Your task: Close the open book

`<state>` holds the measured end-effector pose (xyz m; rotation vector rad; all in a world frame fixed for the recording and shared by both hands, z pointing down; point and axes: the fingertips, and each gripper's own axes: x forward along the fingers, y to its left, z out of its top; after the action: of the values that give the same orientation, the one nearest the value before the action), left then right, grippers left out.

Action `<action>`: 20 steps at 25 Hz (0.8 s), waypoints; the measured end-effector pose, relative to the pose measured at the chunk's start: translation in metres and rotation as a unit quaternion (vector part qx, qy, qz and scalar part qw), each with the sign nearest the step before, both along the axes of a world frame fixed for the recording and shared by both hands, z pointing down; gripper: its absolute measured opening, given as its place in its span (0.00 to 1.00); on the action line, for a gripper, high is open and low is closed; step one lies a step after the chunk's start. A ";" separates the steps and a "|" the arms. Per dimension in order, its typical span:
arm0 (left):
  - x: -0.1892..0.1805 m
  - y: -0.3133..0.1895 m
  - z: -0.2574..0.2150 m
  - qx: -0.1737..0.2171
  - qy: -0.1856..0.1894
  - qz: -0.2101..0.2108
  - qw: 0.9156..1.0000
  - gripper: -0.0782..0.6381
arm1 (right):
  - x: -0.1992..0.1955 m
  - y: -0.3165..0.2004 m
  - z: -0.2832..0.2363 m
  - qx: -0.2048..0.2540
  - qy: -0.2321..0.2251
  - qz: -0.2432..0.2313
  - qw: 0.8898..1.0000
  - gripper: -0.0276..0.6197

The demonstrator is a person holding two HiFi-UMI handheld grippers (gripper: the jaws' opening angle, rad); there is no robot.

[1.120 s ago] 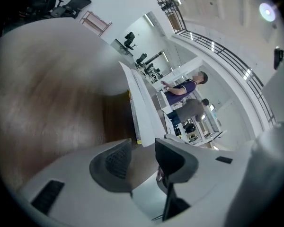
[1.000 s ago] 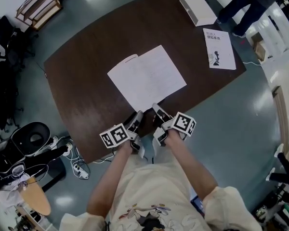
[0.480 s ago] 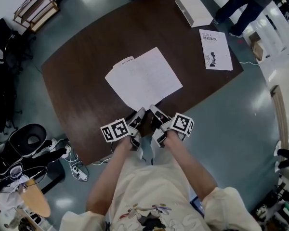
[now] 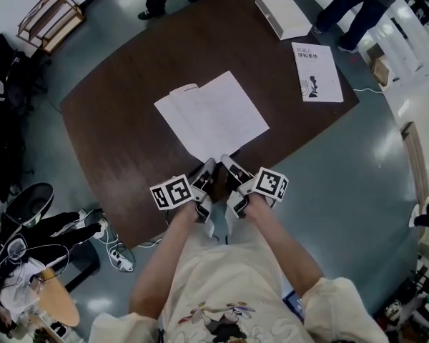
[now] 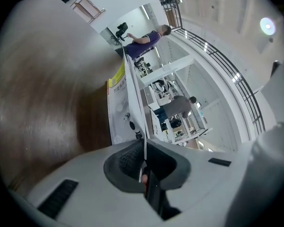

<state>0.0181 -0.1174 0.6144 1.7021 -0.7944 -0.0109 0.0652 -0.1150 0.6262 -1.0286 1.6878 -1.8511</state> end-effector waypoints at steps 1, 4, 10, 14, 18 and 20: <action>0.001 0.000 -0.002 0.004 -0.002 0.004 1.000 0.12 | 0.001 0.001 -0.003 0.002 0.006 -0.005 1.000 0.22; 0.006 -0.002 -0.006 0.009 -0.002 0.011 1.000 0.12 | 0.003 0.003 -0.014 0.025 0.021 -0.016 0.999 0.30; 0.021 -0.010 -0.013 0.009 -0.003 0.024 1.000 0.12 | 0.021 0.025 -0.028 0.031 0.064 -0.031 0.997 0.34; 0.036 -0.016 -0.014 -0.004 -0.017 0.037 0.999 0.12 | 0.030 0.049 -0.044 0.042 0.086 -0.036 0.995 0.34; 0.057 -0.025 -0.012 -0.016 -0.042 0.057 0.997 0.12 | 0.039 0.069 -0.054 0.043 0.106 -0.029 0.993 0.34; 0.069 -0.030 -0.010 -0.017 -0.059 0.070 0.996 0.12 | 0.044 0.076 -0.058 0.042 0.109 -0.018 0.993 0.34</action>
<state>0.0869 -0.1475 0.6047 1.7356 -0.7553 0.2005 0.1093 -0.0391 0.5681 -1.2105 1.9023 -1.7244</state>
